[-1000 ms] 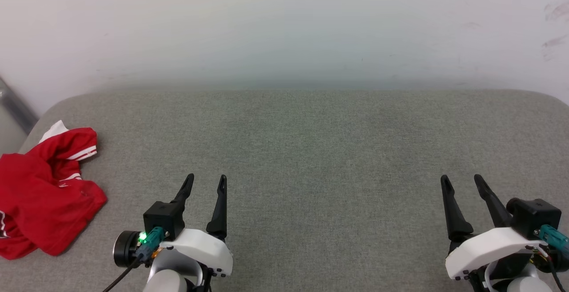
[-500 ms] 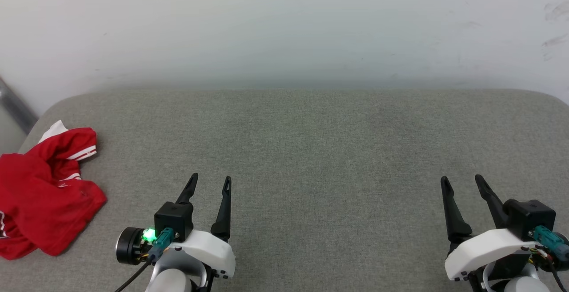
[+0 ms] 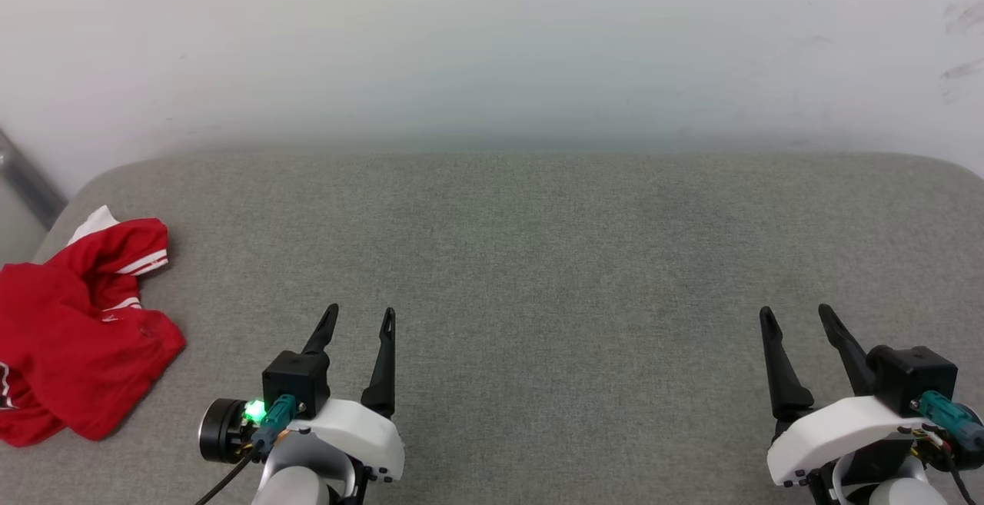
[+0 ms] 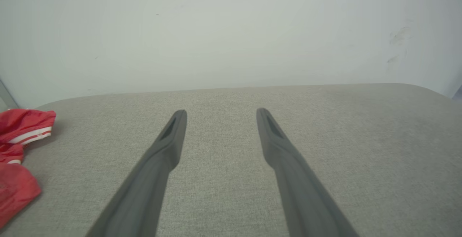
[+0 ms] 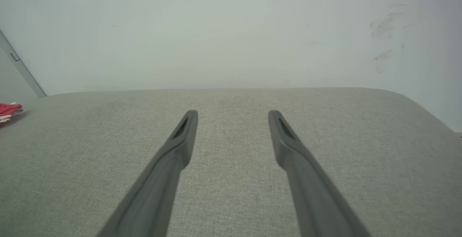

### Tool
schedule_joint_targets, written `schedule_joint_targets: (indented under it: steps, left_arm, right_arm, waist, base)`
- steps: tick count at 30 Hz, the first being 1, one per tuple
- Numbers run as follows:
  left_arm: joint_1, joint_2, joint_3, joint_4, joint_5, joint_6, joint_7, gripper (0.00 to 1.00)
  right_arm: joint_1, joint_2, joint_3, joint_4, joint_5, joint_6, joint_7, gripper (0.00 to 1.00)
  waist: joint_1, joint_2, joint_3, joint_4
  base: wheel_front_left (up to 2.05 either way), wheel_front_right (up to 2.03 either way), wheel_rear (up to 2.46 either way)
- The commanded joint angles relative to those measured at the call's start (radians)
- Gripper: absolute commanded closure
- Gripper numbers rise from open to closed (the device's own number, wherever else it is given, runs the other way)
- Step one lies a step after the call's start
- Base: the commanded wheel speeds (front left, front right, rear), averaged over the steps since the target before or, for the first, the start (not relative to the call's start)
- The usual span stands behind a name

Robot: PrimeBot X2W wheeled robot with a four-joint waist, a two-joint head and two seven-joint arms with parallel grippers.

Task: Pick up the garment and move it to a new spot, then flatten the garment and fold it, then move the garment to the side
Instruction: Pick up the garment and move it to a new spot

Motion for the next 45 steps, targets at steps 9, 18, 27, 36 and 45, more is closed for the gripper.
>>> schedule_joint_targets:
  steps: [9,18,27,36,45]
  left_arm:
    - [-0.019,-0.001,0.021,0.005,-0.021,0.025,-0.003,0.00]
    - [-0.030,0.006,0.046,-0.005,-0.032,0.043,-0.003,0.00]
    - [-0.027,0.022,0.083,-0.017,-0.042,0.052,-0.003,0.00]
    - [0.004,0.035,0.123,-0.040,-0.043,0.072,-0.003,0.00]
    - [0.019,0.044,0.150,-0.058,-0.048,0.070,-0.003,0.00]
  right_arm:
    - [-0.017,0.003,0.010,-0.008,-0.011,0.000,-0.002,0.00]
    - [-0.020,0.002,0.027,-0.021,-0.018,0.000,0.000,0.00]
    - [-0.037,0.002,0.065,-0.025,-0.020,0.000,-0.003,0.00]
    - [-0.055,0.002,0.138,-0.035,-0.019,0.000,0.011,0.00]
    - [-0.065,0.002,0.170,-0.054,-0.029,0.000,0.024,0.00]
  waist:
    - [0.0000,0.0000,0.010,0.041]
    - [0.0000,0.0000,0.019,0.177]
    - [0.0000,0.0000,0.026,0.316]
    - [0.0000,0.0000,0.032,0.400]
    - [0.0000,0.0000,0.048,0.448]
  base:
    - [0.00,0.00,0.00]
    - [0.00,0.00,0.00]
    - [0.00,0.00,0.00]
    - [0.00,0.00,0.00]
    - [0.00,0.00,0.00]
